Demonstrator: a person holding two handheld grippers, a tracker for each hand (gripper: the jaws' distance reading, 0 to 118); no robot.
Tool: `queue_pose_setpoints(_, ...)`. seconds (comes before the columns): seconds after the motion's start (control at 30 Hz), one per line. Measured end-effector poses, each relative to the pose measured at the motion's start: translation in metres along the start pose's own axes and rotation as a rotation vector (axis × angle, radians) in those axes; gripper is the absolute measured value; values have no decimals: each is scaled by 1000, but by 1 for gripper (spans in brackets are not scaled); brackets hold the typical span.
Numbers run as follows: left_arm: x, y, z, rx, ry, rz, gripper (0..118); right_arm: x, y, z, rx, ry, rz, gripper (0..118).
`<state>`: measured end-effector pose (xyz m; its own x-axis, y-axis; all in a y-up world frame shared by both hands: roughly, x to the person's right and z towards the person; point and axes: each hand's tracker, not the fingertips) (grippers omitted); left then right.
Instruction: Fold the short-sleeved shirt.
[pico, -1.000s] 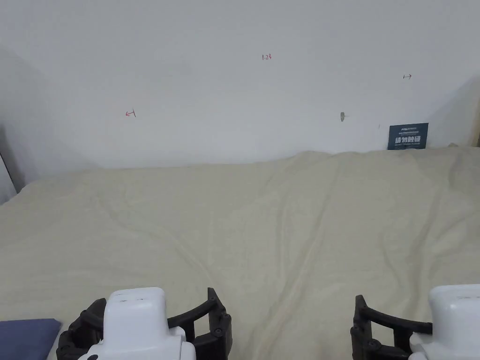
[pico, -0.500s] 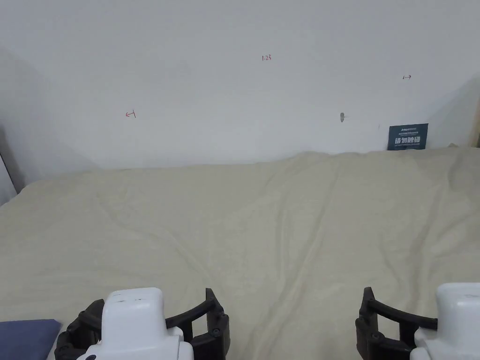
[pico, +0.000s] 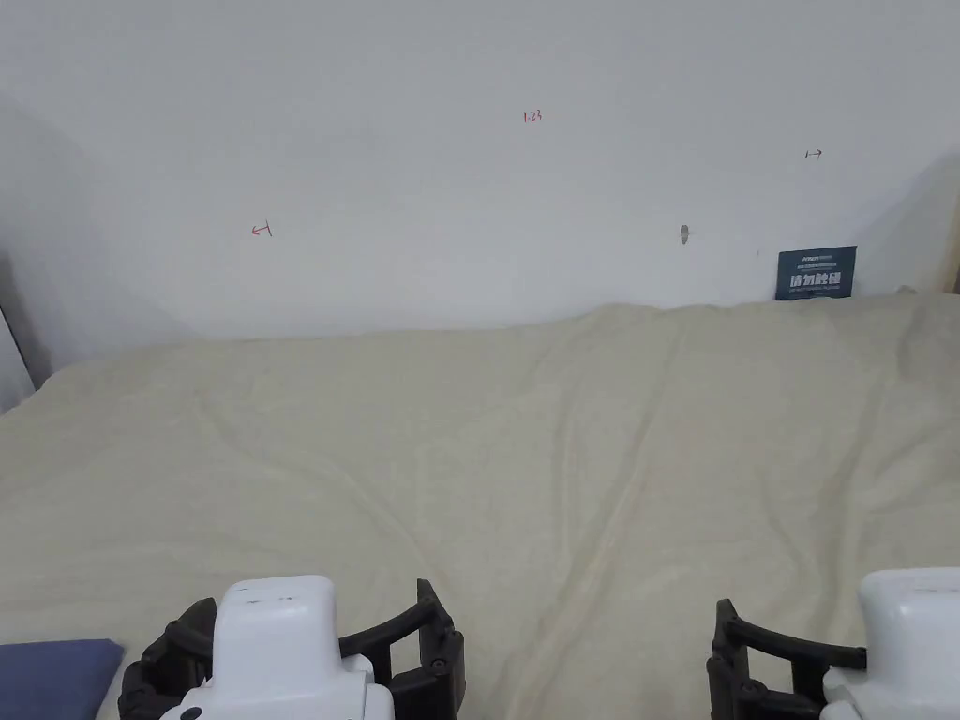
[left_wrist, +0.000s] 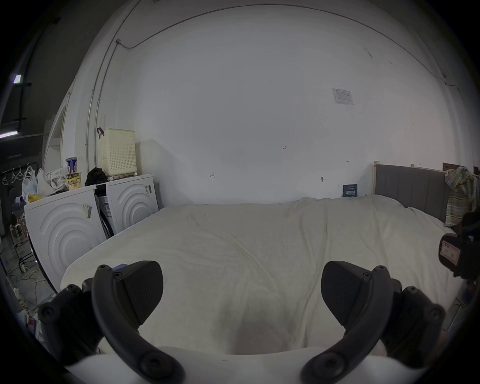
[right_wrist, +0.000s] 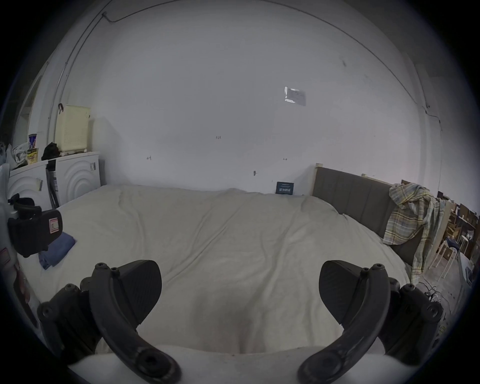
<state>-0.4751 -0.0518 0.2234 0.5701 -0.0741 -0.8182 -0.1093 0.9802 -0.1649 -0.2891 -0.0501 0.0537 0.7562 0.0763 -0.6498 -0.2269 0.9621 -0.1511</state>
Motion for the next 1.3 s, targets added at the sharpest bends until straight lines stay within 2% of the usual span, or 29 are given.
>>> queue_pose_setpoints(0.17,0,2,0,3,0,3,118,-1,0,0,-21,22,-2,118)
queue_pose_setpoints(0.33,1,1,0,5,-2,-2,118,2,3,-1,-48,3,-66,118)
queue_pose_setpoints(0.4,1,1,0,3,-3,-3,118,3,5,-4,-89,-20,-60,118)
queue_pose_setpoints(0.47,1,1,0,3,-4,-2,118,4,5,-7,-124,8,-41,118)
queue_pose_setpoints(0.63,1,1,-1,2,-5,3,118,0,-5,-3,-58,8,8,118)
queue_pose_setpoints(0.8,1,0,-1,-3,-4,2,118,0,-2,-3,-98,39,-1,118)
queue_pose_setpoints(0.97,2,-1,-2,-7,-4,1,118,-2,0,-6,-125,-8,2,118)
queue_pose_setpoints(1.1,1,-2,-2,-11,-5,3,118,0,1,-6,-127,-1,6,118)
queue_pose_setpoints(1.3,1,-2,-2,-13,-5,4,118,7,9,-1,-170,101,-12,118)
